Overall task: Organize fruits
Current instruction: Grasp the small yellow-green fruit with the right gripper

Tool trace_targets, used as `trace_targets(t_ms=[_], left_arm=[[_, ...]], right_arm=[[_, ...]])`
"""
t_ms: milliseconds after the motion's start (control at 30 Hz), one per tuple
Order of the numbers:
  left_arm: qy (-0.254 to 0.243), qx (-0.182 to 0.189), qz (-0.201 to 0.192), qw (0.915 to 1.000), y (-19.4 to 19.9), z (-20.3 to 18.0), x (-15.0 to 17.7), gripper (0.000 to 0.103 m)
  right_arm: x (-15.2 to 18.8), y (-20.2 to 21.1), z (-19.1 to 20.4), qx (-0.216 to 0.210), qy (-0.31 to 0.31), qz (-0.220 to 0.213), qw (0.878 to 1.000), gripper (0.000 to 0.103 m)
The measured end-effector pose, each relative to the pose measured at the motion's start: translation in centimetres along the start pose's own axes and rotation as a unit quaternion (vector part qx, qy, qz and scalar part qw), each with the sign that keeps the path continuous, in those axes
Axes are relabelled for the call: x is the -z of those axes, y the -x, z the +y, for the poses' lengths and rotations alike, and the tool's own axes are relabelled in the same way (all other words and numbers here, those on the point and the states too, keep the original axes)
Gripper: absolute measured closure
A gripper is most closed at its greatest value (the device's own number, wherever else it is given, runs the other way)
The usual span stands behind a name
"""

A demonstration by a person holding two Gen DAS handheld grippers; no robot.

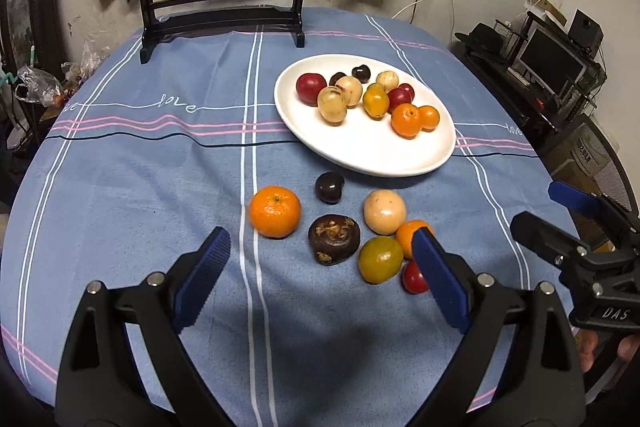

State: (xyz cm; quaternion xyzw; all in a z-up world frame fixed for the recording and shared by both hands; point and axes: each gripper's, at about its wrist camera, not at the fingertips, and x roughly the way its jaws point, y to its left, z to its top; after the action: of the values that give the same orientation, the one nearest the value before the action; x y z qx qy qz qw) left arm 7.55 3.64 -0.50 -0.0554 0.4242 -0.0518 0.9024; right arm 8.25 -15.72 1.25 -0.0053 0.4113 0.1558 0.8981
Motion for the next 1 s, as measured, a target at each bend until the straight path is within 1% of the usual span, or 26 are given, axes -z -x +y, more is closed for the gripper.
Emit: trace_targets(t_ms=[367,433,533,633,733,767,800,833,867,900,1000], left_arm=[[0.003,0.001,-0.001,1.0000,0.5,0.5,0.6,0.009],[0.008,-0.002,0.003,1.0000,0.4,1.1,0.9,0.009],[0.006,-0.009,0.015,0.9998,-0.1,1.9,1.8,0.009],[0.014,-0.017,0.035,0.9992,-1.1,3.0,3.0,0.009],[0.027,-0.021,0.051,0.9981,-1.7,4.1,4.0,0.009],[0.029,-0.022,0.053,0.9979,-1.7,4.4,4.1,0.009],[0.031,-0.024,0.054,0.9978,-1.7,4.6,4.2,0.010],[0.033,-0.025,0.054,0.9977,-1.7,4.7,4.3,0.010],[0.034,-0.026,0.053,0.9977,-1.6,4.9,4.3,0.010],[0.037,-0.025,0.053,0.9976,-1.5,5.1,4.3,0.010],[0.040,-0.023,0.052,0.9976,-1.6,5.1,4.2,0.010]], right_arm=[[0.8,0.4,0.2,0.002,0.003,-0.003,1.000,0.006],[1.4,0.2,0.1,0.001,0.003,0.005,1.000,0.006],[3.2,-1.2,0.1,-0.003,0.002,0.037,0.999,0.006],[4.9,-3.1,0.8,-0.023,0.004,0.073,0.997,0.006],[5.7,-4.0,1.7,-0.038,0.023,0.067,0.997,0.006],[5.8,-4.1,1.8,-0.041,0.030,0.063,0.997,0.008],[5.9,-4.3,1.7,-0.049,0.031,0.061,0.996,0.026],[5.9,-4.6,1.5,-0.058,0.027,0.066,0.996,0.039],[6.0,-5.1,1.1,-0.066,0.020,0.079,0.994,0.058],[6.1,-5.6,0.8,-0.066,0.017,0.089,0.994,0.060],[6.1,-6.0,0.4,-0.055,0.024,0.093,0.994,0.061]])
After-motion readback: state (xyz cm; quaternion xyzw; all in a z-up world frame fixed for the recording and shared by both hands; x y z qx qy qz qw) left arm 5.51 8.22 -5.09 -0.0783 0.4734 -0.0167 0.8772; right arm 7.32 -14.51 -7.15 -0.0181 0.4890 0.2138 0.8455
